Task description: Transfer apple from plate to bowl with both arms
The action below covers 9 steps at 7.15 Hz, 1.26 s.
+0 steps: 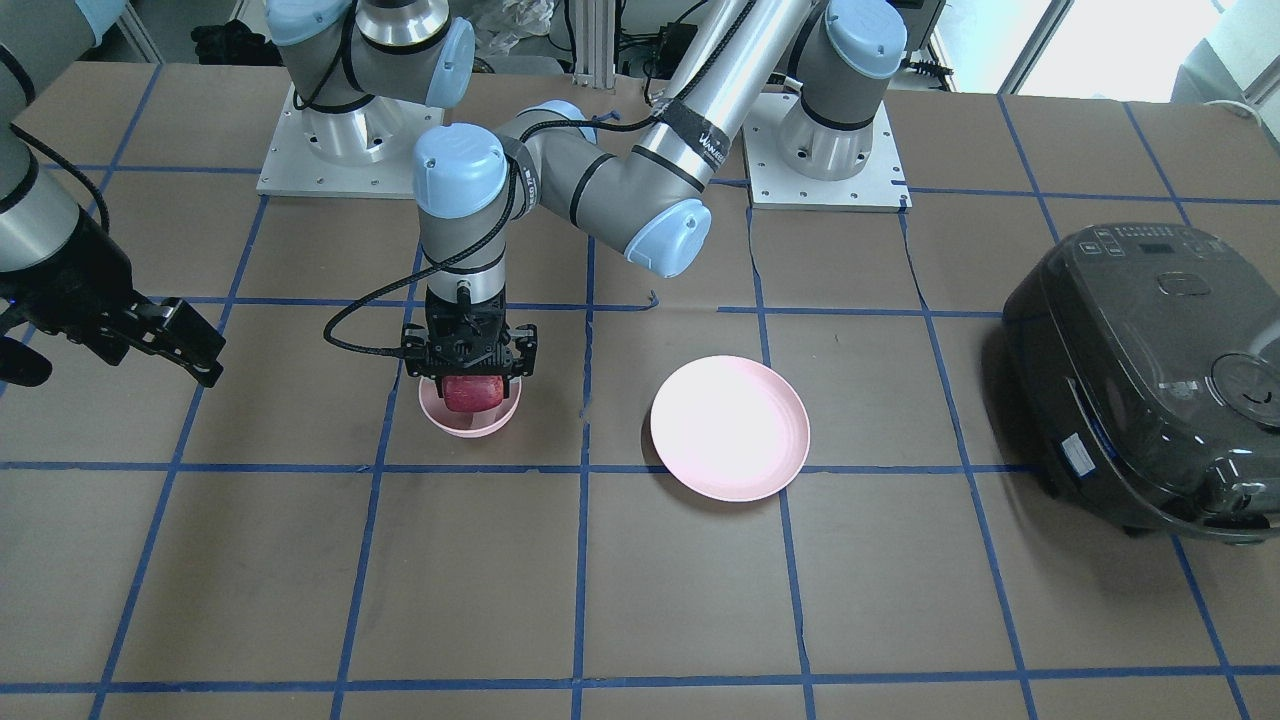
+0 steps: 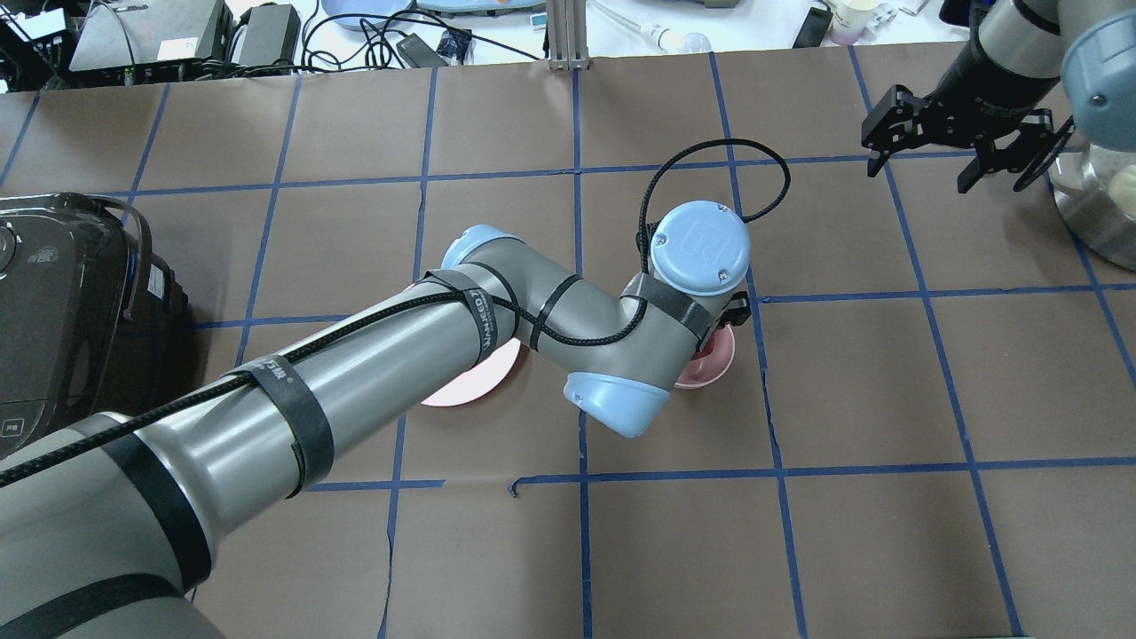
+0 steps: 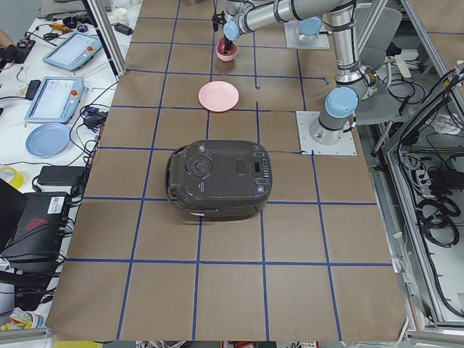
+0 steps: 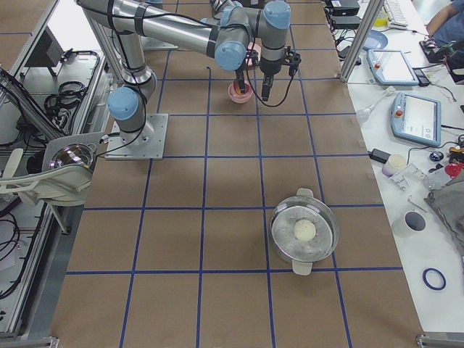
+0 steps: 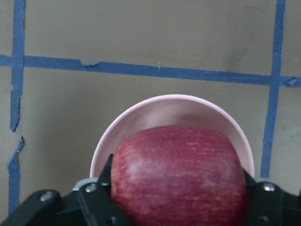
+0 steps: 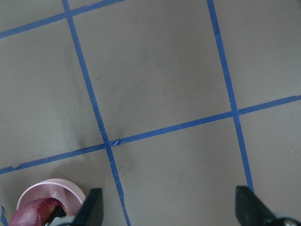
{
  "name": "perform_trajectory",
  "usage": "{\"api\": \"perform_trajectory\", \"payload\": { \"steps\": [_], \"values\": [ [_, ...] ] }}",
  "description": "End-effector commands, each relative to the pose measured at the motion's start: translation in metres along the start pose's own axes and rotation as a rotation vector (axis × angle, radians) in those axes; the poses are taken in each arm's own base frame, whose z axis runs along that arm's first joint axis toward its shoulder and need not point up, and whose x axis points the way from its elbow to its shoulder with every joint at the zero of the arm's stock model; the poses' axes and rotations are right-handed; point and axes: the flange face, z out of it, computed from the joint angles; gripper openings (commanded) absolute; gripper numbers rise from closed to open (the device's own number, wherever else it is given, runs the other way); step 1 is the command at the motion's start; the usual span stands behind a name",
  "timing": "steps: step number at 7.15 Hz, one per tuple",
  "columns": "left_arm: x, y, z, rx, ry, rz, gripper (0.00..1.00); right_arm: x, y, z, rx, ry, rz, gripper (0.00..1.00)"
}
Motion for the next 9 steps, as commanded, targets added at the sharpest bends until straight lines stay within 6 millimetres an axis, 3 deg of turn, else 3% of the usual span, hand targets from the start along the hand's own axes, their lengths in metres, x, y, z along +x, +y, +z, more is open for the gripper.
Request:
{"api": "perform_trajectory", "payload": {
  "steps": [1,3,5,7,9],
  "values": [
    [0.001,-0.001,-0.001,-0.003,0.010,-0.006,1.00,0.000,0.000,-0.002,0.003,0.000,0.000,1.00],
    [-0.002,-0.009,-0.009,0.014,0.013,-0.002,1.00,0.000,0.000,-0.002,0.004,0.000,0.000,1.00],
    [-0.034,-0.036,-0.034,0.020,-0.007,0.038,1.00,0.000,0.002,-0.005,0.004,0.005,0.000,1.00],
    [-0.104,-0.083,-0.088,-0.029,-0.062,0.081,1.00,-0.002,0.010,-0.026,0.038,0.099,-0.006,1.00],
    [-0.182,-0.123,-0.162,-0.039,-0.035,0.055,1.00,-0.045,0.044,-0.045,0.033,0.100,-0.039,1.00]
  ]
}}
